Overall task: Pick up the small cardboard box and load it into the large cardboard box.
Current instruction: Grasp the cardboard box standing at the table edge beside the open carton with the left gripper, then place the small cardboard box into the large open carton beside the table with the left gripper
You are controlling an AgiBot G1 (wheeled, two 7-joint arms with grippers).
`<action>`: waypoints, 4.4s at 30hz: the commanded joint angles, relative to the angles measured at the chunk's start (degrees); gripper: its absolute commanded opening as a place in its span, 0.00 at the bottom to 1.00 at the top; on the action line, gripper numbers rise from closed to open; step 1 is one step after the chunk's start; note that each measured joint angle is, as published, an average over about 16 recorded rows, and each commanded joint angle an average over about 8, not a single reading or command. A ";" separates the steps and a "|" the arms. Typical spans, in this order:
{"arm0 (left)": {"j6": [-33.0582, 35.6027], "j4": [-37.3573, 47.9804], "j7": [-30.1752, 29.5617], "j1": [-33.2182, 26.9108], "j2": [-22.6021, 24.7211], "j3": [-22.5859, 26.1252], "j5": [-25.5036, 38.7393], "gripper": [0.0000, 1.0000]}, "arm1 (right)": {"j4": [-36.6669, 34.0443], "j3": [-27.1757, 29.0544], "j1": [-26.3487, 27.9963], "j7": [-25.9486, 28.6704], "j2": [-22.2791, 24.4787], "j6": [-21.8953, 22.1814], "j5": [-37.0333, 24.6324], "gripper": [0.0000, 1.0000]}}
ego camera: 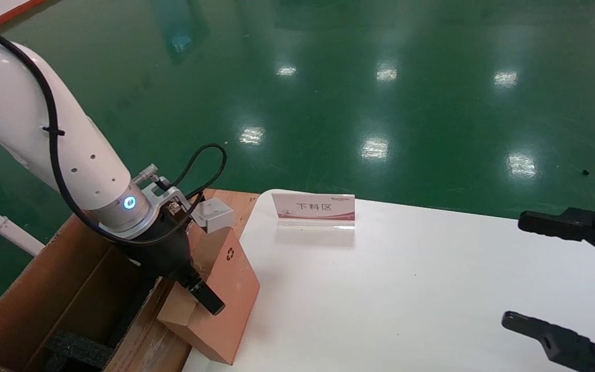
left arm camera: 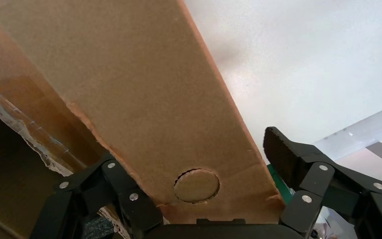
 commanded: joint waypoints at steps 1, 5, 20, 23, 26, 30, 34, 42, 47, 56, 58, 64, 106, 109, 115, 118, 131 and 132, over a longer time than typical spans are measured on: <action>0.01 -0.01 -0.02 -0.01 0.01 0.01 0.01 0.00 | 0.00 0.00 0.00 0.00 0.00 0.00 0.00 0.00; 0.02 -0.01 -0.05 -0.01 0.02 0.01 0.05 0.00 | 0.00 0.00 0.00 0.00 0.00 0.00 0.00 0.00; -0.61 -2.21 -0.14 -3.12 -2.71 -1.97 -1.17 0.00 | -0.03 -0.02 0.02 -0.02 0.00 -0.01 0.01 0.00; -0.22 -3.72 -0.29 -6.04 -4.15 -3.42 -1.72 0.00 | -0.04 -0.03 0.03 -0.03 0.00 -0.01 0.01 0.00; 1.02 -4.62 -0.02 -9.49 -4.93 -4.98 -2.37 0.00 | -0.04 -0.05 0.03 -0.03 0.00 -0.01 0.02 0.00; 4.04 -4.89 0.50 -15.40 -5.65 -7.13 -2.63 0.00 | -0.05 -0.06 0.04 -0.04 0.01 -0.01 0.03 0.00; 7.86 -4.78 0.32 -22.44 -6.37 -8.65 -1.79 0.00 | -0.05 -0.08 0.04 -0.05 0.01 0.00 0.04 0.00; 11.77 -4.06 -0.18 -35.47 -6.15 -1.68 0.39 0.00 | -0.05 -0.11 0.05 -0.06 0.02 0.01 0.06 0.00; 12.05 -3.45 0.99 -41.01 -5.27 10.45 0.82 0.00 | -0.05 -0.12 0.05 -0.07 0.03 0.02 0.07 0.00; 10.82 -2.45 4.03 -43.22 -8.87 26.65 0.20 0.00 | -0.05 -0.15 0.06 -0.09 0.04 0.03 0.09 0.00; 10.23 -2.45 4.29 -42.73 -10.34 28.25 0.69 0.00 | -0.05 -0.16 0.06 -0.09 0.05 0.03 0.10 0.00; 7.19 -2.85 4.23 -39.98 -13.90 30.66 3.00 0.00 | -0.05 -0.18 0.07 -0.10 0.06 0.04 0.11 0.64; -16.29 11.74 4.48 -17.07 -12.19 33.76 5.62 0.00 | -0.05 -0.32 0.10 -0.17 0.11 0.10 0.21 1.00; -17.53 12.86 4.57 -15.48 -11.74 33.76 5.30 0.00 | -0.05 -0.33 0.10 -0.18 0.12 0.11 0.21 1.00; -19.99 15.75 5.56 -12.05 -10.89 33.60 4.17 0.00 | -0.05 -0.35 0.10 -0.19 0.13 0.12 0.23 1.00; -21.09 17.38 6.36 -10.09 -10.64 33.45 3.19 0.00 | -0.05 -0.36 0.11 -0.19 0.13 0.12 0.23 1.00; -22.14 24.65 10.83 -3.47 -9.52 32.37 -2.21 0.59 | -0.06 -0.40 0.11 -0.21 0.15 0.14 0.26 1.00; -22.11 25.06 10.97 -3.21 -9.41 32.31 -2.45 0.72 | -0.06 -0.40 0.11 -0.21 0.15 0.15 0.26 1.00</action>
